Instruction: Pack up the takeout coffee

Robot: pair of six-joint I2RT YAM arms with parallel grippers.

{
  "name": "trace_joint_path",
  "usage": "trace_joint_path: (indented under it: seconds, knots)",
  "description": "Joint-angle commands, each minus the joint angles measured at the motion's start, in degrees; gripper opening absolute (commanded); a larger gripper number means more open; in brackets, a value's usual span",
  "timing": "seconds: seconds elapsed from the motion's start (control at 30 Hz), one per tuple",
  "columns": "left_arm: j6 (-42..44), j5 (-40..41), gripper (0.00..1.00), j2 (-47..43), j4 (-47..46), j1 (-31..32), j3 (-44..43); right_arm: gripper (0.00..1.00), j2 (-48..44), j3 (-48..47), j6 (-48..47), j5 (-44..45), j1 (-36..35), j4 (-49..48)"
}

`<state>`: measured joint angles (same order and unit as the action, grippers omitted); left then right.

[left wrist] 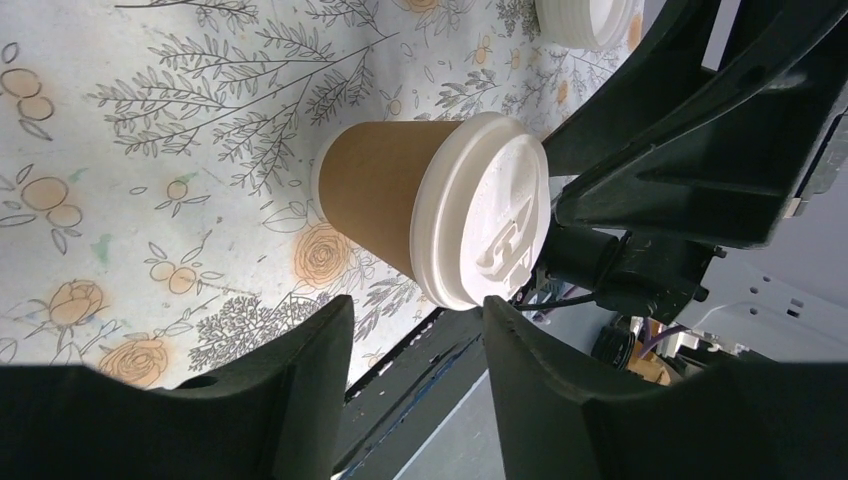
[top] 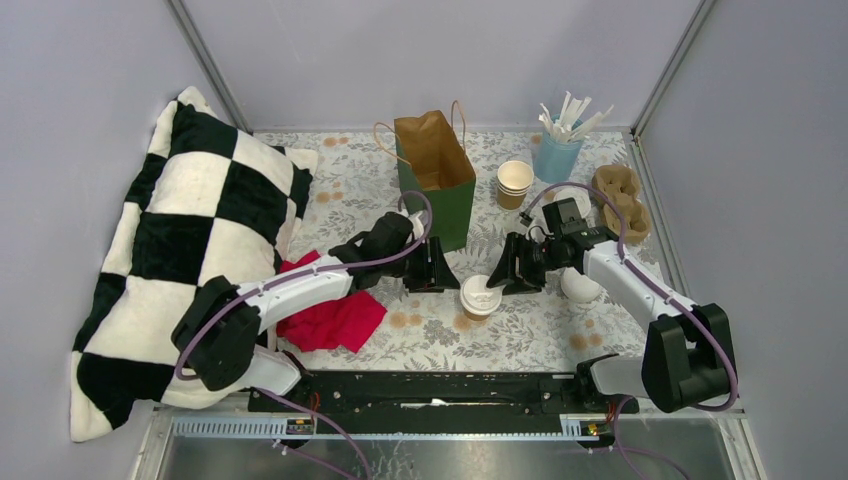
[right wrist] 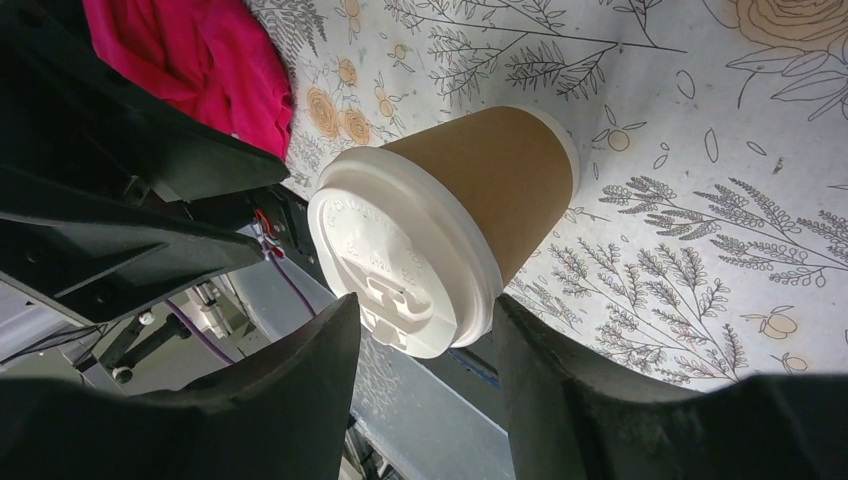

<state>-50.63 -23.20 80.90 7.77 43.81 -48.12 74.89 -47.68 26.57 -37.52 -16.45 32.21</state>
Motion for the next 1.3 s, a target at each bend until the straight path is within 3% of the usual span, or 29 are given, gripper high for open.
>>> trace_joint_path:
  seconds: [0.0, 0.33, 0.8, 1.27]
  knots:
    - [-2.67, -2.80, 0.52, 1.70, -6.79, -0.38, 1.27, 0.58, 0.60, -0.18, -1.87, -2.28, 0.10, -1.47]
    - [-6.57, -1.78, 0.48, 2.62, -12.12, -0.37, 4.33, 0.57, 0.56, 0.54, -2.58, -2.57, 0.11, -1.09]
    - [-6.28, -0.29, 0.48, 5.88, -11.41, -0.47, 1.90, 0.55, 0.61, 0.65, -2.31, -2.56, 0.10, -1.71]
    - [-2.52, 4.59, 0.42, 7.94, 1.13, -0.41, -1.23, 0.51, 2.74, 7.46, 5.68, -2.26, 1.14, -5.29]
